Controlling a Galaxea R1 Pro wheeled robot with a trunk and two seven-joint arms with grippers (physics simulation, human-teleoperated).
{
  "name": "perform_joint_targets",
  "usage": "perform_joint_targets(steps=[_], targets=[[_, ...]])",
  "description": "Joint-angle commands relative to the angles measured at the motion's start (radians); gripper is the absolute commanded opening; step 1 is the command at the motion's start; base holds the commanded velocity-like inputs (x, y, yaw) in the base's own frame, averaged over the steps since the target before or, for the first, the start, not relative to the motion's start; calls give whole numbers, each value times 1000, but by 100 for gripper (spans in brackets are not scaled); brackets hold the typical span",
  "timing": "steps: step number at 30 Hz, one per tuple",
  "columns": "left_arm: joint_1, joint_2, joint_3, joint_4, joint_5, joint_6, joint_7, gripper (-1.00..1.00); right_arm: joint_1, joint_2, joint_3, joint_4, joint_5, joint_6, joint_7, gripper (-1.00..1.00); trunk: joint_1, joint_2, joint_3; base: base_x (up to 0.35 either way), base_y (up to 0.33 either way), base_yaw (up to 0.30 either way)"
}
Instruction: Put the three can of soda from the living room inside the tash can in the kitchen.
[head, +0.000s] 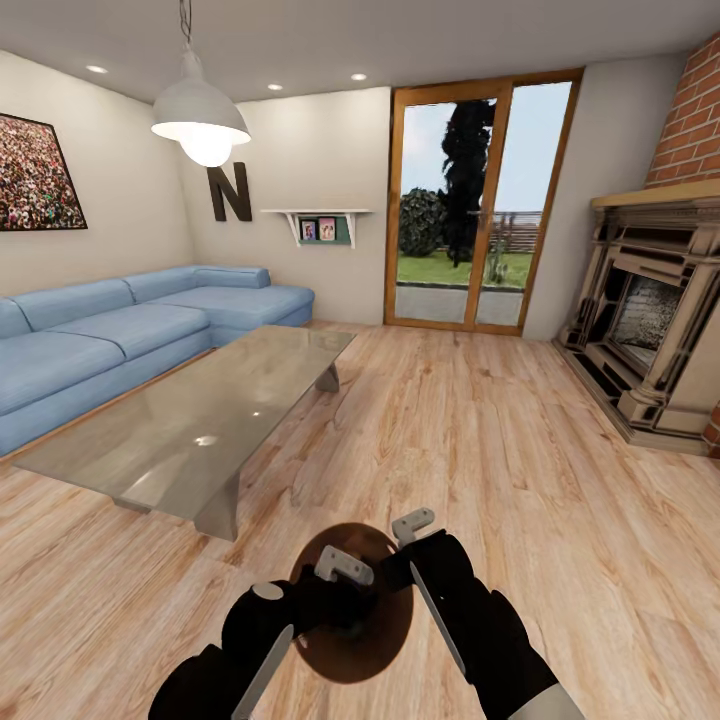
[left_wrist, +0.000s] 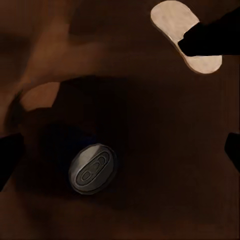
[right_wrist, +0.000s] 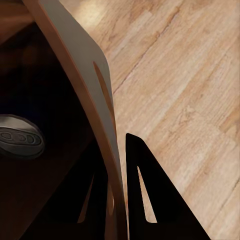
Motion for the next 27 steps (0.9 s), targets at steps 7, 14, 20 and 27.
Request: perform_joint_targets(steps=[7, 14, 20, 27], targets=[[4, 72, 3, -118, 3, 2, -31, 100, 0, -2, -1, 6, -12, 0, 5, -100, 0, 0, 0, 0, 0, 0], [25, 181, 80, -157, 7, 7, -186, 100, 0, -9, -16, 14, -13, 0, 5, -100, 0, 0, 0, 0, 0, 0], [86, 258, 453, -158, 8, -6, -594, 100, 0, -11, -20, 19, -15, 0, 5, -100, 0, 0, 0, 0, 0, 0], [149, 260, 832, -157, 7, -84, -942, 100, 0, -13, -21, 26, -15, 0, 5, -100, 0, 0, 0, 0, 0, 0]])
